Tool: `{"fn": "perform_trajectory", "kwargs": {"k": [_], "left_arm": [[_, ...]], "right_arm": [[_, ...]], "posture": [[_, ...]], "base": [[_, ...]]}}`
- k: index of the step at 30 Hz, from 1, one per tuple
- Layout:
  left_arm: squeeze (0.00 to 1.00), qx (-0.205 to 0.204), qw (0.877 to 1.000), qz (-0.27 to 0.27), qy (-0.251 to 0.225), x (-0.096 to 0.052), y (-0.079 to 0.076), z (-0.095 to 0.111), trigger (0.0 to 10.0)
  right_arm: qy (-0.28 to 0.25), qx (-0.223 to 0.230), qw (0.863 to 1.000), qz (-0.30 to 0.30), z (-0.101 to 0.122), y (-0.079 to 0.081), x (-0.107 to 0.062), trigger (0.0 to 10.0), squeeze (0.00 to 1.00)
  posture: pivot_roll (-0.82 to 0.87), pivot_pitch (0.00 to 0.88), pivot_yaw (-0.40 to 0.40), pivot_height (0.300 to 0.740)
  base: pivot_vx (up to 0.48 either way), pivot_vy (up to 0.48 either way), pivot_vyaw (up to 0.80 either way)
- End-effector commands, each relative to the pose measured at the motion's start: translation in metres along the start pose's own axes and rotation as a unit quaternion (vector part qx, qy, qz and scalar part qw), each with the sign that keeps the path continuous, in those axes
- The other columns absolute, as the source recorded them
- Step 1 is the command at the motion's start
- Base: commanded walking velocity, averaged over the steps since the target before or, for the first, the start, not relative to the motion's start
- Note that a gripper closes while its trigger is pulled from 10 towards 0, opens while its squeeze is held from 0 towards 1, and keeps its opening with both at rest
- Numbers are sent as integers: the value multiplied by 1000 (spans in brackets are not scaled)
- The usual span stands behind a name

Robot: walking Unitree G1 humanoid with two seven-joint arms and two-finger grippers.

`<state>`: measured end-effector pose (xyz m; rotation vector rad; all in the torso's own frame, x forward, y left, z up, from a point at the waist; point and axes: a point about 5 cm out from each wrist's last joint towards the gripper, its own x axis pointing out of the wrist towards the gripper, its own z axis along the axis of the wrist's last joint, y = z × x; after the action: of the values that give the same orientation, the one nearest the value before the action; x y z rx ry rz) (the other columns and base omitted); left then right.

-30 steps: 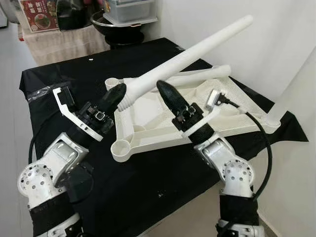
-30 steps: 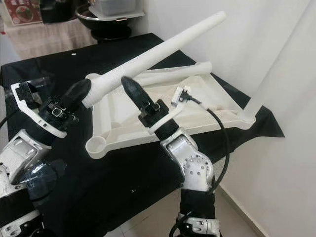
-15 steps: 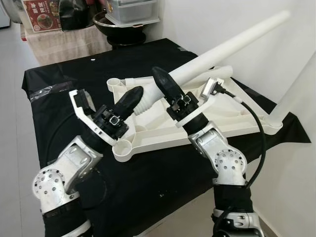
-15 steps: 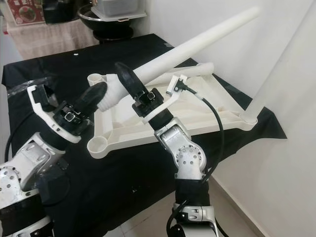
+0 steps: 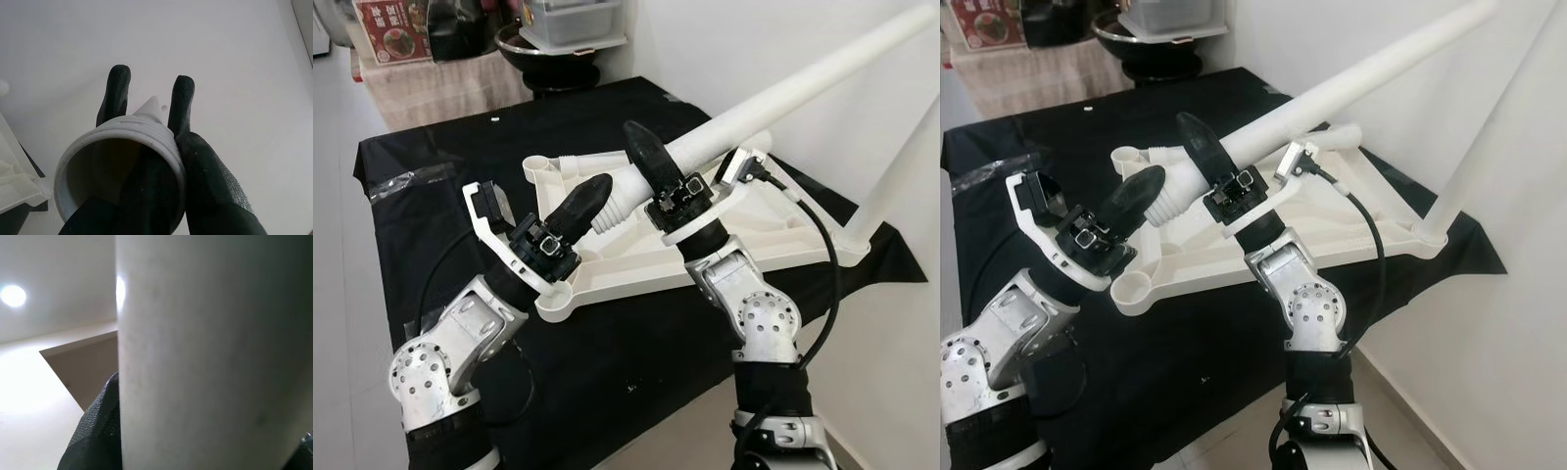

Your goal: Building children table

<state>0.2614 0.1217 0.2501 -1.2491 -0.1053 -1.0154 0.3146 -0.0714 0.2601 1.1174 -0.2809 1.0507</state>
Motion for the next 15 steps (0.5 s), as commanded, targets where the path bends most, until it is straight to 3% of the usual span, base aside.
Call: {"fn": "perform_trajectory", "kwargs": {"k": [1,5,6,7,9,10,15], "left_arm": [[0,1,1000,5,3,-2,-2,-4,0],[0,19,1000,19,3,-2,-1,-5,0],[0,31,999,31,5,-2,1,-5,7843],[725,38,999,39,0,-3,3,-4,10000],[725,38,999,39,0,-3,3,-4,10000],[1000,33,999,41,-7,-3,3,-2,10000],[1000,52,999,0,9,-14,-10,7,10000]], "right_arm": [[-13,21,997,70,-9,25,33,0,0],[-9,17,997,76,-9,28,34,0,0],[-8,14,997,77,-9,28,34,0,0],[-7,11,997,76,-9,28,34,0,0],[-7,11,997,76,-9,28,34,0,0],[-7,7,997,74,-9,28,34,0,0],[-19,-37,998,35,9,18,27,0,0]], "posture": [[-9,66,-40,740],[-11,65,-38,740],[-11,65,-38,740],[-13,65,-37,740],[-13,65,-37,740],[-14,66,-35,740],[-12,64,-38,740]], "base": [[0,0,0],[0,0,0],[0,0,0],[0,0,0],[0,0,0],[0,0,0],[0,0,0]]}}
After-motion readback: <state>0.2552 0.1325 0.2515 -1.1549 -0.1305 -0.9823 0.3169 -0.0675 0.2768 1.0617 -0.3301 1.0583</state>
